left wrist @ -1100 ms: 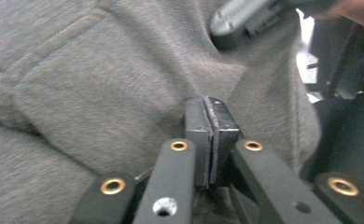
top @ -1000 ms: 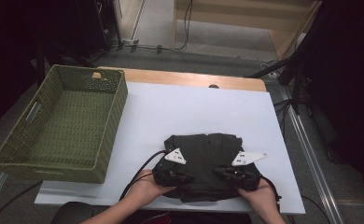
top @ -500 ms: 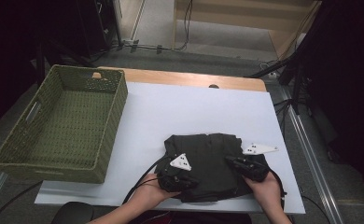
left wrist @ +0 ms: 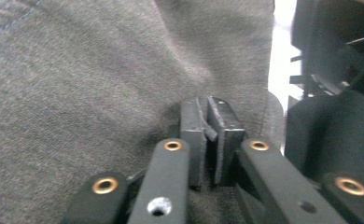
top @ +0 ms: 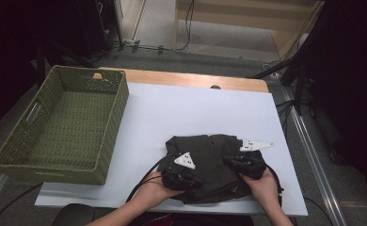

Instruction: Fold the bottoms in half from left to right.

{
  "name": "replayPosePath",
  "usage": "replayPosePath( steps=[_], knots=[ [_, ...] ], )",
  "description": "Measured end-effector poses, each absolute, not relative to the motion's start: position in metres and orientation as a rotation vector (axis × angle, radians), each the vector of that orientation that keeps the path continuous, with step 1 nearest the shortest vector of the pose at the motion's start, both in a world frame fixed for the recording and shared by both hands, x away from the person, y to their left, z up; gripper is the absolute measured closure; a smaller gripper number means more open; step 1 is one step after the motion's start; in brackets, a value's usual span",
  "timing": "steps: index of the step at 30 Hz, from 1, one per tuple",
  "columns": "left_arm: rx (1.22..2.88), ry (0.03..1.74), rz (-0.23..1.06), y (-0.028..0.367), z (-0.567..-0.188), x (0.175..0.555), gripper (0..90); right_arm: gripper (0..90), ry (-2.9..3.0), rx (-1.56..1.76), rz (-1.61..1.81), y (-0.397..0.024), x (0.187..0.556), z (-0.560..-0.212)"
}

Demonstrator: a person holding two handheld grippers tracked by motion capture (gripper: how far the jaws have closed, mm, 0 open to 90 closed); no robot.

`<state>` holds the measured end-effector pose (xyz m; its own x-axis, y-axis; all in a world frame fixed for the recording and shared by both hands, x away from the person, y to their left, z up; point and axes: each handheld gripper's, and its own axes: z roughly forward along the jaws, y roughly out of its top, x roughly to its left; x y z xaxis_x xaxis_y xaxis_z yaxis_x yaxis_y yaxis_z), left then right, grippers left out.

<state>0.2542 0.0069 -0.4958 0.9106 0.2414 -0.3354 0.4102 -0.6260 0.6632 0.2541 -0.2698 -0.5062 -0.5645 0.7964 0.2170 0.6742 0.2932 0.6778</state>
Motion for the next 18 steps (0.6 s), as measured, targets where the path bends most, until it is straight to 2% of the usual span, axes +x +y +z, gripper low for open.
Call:
replayPosePath(
  steps=[8,14,18],
  knots=[
    [2.22,0.48,-0.254,0.02,-0.476,0.259,68.8,66.5,2.385,1.322,1.178,-0.273,0.246,-0.492],
    [2.193,0.522,-0.157,0.032,-0.465,0.268,55.0,45.6,2.306,1.31,1.202,-0.28,0.241,-0.484],
    [2.177,0.563,-0.113,0.041,-0.461,0.274,47.7,36.6,2.27,1.333,1.201,-0.286,0.242,-0.486]
  ],
)
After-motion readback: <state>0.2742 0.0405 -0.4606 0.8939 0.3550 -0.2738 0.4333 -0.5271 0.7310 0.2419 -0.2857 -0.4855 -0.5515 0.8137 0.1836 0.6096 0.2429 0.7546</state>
